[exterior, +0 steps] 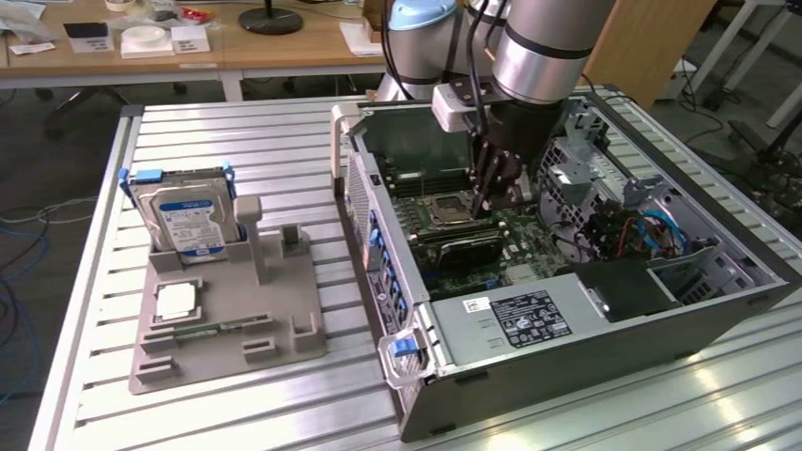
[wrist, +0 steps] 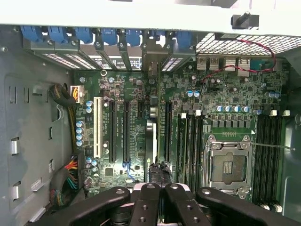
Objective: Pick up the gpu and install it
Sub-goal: 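Press down on the gpu until it lock into place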
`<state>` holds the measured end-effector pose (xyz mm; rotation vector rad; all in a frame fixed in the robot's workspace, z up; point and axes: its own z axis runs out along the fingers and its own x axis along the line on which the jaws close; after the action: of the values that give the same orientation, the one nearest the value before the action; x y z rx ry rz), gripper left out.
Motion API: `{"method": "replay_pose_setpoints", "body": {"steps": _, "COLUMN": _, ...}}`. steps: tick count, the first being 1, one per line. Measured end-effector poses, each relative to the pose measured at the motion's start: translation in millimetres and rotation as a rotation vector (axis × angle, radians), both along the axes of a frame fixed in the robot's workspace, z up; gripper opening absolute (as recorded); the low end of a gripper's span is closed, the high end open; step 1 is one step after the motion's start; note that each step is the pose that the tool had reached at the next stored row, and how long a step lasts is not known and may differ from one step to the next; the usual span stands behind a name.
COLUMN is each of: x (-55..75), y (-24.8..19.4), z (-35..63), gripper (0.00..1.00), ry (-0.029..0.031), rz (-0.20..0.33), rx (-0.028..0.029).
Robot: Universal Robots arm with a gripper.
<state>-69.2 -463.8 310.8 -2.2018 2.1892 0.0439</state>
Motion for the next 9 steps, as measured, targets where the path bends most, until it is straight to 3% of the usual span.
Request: {"method": "replay_pose_setpoints", "body": {"steps": 9, "x": 0.0, "y": 0.0, "z": -6.5, "gripper": 0.11, "ry": 0.0, "rz": 0.0, "rx": 0.0}}
